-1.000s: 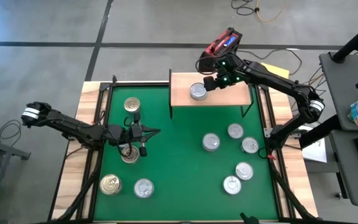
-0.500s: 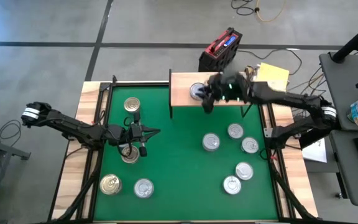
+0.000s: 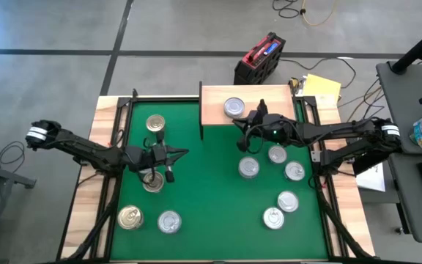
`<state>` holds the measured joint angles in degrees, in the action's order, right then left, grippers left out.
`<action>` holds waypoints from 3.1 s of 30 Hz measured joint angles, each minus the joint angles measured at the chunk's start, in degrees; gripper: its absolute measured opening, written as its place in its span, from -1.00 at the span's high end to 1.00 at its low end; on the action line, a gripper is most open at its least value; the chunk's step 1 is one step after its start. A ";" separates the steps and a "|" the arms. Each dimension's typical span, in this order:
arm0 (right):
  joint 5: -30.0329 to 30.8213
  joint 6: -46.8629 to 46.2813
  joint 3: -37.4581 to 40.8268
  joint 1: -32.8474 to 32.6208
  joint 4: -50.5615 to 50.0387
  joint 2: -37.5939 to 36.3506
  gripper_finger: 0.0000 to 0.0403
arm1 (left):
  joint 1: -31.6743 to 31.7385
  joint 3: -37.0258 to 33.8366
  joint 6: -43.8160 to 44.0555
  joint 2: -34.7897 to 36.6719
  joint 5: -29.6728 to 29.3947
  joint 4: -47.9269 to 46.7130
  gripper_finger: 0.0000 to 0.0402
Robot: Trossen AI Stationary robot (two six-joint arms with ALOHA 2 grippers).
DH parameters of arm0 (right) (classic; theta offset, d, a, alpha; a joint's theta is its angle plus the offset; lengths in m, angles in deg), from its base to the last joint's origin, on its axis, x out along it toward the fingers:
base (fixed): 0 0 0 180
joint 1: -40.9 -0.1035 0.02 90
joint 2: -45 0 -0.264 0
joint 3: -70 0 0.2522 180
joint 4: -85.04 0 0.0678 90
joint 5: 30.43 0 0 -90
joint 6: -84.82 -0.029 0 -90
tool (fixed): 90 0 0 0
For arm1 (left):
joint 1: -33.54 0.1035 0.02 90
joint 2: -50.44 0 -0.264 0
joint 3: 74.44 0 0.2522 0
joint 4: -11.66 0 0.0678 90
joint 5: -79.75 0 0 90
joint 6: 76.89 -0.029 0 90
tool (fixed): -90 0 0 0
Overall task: Stack canned seafood by type on shelf
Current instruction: Put the green tuna can on the shelf
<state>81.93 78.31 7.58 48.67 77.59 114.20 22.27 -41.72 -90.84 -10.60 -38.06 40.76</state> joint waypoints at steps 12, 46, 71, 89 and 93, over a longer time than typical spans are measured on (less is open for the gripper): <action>9.01 -11.78 -0.80 -0.03 -0.42 5.70 0.95 | 0.00 0.00 -3.64 -0.11 -0.61 -1.93 1.00; 3.18 -19.55 -26.08 8.37 -36.09 19.07 0.95 | 0.11 0.00 -8.05 -0.13 -3.81 -2.79 1.00; 1.65 -19.01 -26.04 9.12 -41.18 13.63 0.95 | 0.12 0.00 -8.02 -0.15 -3.74 -0.09 1.00; 2.09 -18.97 -26.13 10.38 -48.64 15.59 0.95 | 0.11 0.00 -8.03 -0.17 -3.72 0.19 1.00; 2.09 -20.20 -26.15 10.45 -53.02 14.34 0.95 | 0.11 0.00 -8.01 -0.17 -3.72 0.19 1.00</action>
<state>84.02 58.11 -18.57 59.12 24.57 128.54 22.38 -41.72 -98.84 -10.77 -41.78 40.95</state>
